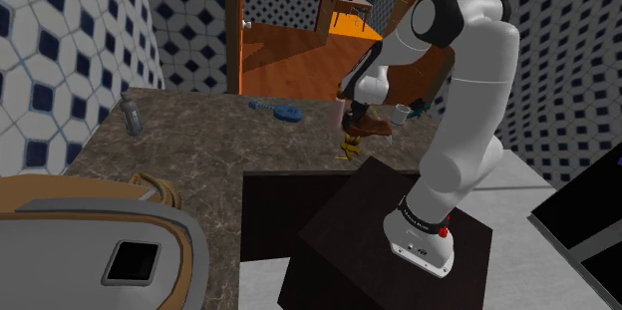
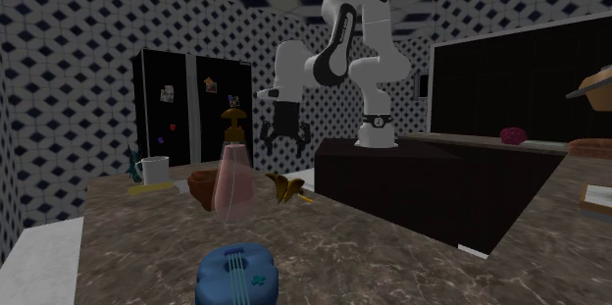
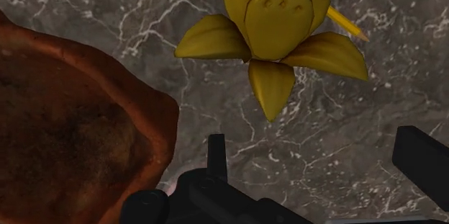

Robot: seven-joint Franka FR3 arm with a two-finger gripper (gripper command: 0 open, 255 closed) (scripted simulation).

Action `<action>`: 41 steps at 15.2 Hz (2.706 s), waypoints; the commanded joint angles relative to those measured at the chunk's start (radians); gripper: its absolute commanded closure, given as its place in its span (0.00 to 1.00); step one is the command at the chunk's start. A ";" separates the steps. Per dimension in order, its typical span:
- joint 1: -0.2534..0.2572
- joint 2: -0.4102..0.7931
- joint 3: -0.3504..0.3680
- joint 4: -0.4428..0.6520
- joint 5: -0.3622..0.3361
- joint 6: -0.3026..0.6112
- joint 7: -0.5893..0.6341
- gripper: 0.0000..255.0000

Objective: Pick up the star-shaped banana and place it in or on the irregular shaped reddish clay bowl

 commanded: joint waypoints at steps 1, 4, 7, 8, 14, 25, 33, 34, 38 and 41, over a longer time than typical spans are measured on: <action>-0.023 0.035 0.021 0.020 0.025 0.015 -0.022 0.00; -0.048 0.080 0.052 0.037 0.054 0.043 -0.045 0.00; -0.069 0.118 0.078 0.052 0.075 0.067 -0.062 0.00; -0.069 0.118 0.079 0.052 0.075 0.067 -0.062 0.00; -0.069 0.117 0.078 0.052 0.075 0.067 -0.062 0.00; -0.069 0.117 0.078 0.052 0.075 0.067 -0.062 0.00; -0.504 0.137 0.374 -0.114 -0.275 0.351 -0.954 0.00; -0.503 0.155 0.373 -0.105 -0.276 0.360 -0.954 0.00; -0.499 0.218 0.370 -0.072 -0.277 0.390 -0.954 0.00; -0.499 0.218 0.370 -0.072 -0.277 0.390 -0.954 0.00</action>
